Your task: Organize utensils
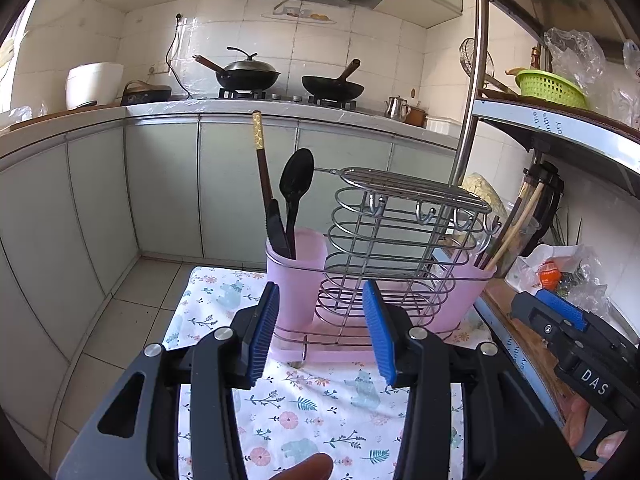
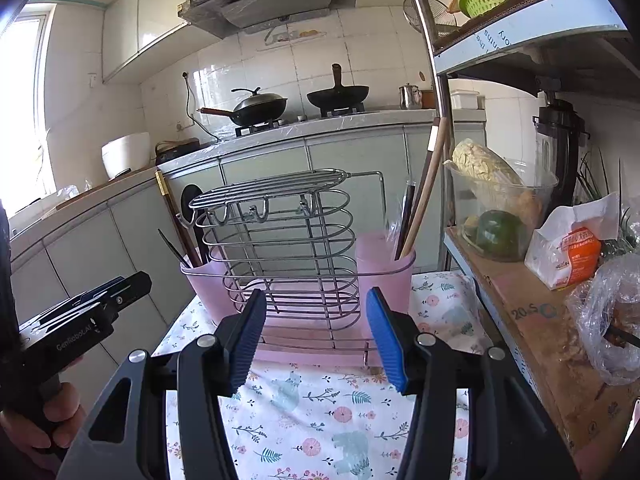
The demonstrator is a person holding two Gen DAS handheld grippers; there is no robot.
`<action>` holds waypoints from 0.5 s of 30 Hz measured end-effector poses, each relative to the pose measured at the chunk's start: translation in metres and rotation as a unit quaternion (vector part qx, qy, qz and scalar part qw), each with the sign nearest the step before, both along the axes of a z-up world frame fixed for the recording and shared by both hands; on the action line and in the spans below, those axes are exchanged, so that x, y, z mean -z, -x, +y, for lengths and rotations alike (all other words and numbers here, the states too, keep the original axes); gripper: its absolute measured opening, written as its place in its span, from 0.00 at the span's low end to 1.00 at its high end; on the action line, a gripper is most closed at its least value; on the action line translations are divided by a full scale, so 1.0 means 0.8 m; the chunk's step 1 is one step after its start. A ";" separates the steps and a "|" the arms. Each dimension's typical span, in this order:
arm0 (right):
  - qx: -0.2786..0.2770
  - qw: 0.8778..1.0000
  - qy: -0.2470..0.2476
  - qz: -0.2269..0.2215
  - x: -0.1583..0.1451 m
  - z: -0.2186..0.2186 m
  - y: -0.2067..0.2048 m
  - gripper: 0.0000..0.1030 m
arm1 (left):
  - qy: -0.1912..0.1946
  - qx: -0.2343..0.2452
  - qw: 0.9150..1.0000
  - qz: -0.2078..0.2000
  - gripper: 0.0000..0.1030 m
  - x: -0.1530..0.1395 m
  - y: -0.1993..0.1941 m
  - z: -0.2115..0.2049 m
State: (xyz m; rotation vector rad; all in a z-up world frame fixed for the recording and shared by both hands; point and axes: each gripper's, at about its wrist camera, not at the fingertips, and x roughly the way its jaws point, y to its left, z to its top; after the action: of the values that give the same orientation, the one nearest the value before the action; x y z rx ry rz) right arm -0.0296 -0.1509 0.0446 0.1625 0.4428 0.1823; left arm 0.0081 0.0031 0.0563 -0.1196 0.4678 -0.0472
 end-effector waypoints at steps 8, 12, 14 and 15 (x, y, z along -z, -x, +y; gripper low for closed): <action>-0.003 1.000 0.005 0.008 0.007 0.005 -0.003 0.50 | 0.003 0.000 1.000 0.009 0.43 0.006 -0.002 0.003; -0.003 1.000 0.006 0.008 0.007 0.006 -0.003 0.50 | 0.003 0.004 1.000 0.012 0.43 0.009 -0.002 0.002; -0.003 1.000 0.006 0.008 0.008 0.006 -0.004 0.50 | 0.002 0.006 1.000 0.011 0.43 0.009 -0.002 0.002; -0.004 1.000 0.007 0.009 0.008 0.007 -0.004 0.50 | 0.002 0.007 1.000 0.010 0.43 0.009 -0.002 0.001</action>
State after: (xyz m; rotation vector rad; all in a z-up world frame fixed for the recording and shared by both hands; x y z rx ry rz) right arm -0.0263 -0.1456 0.0382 0.1499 0.4619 0.1850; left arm 0.0094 0.0039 0.0491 -0.1203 0.4894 -0.0599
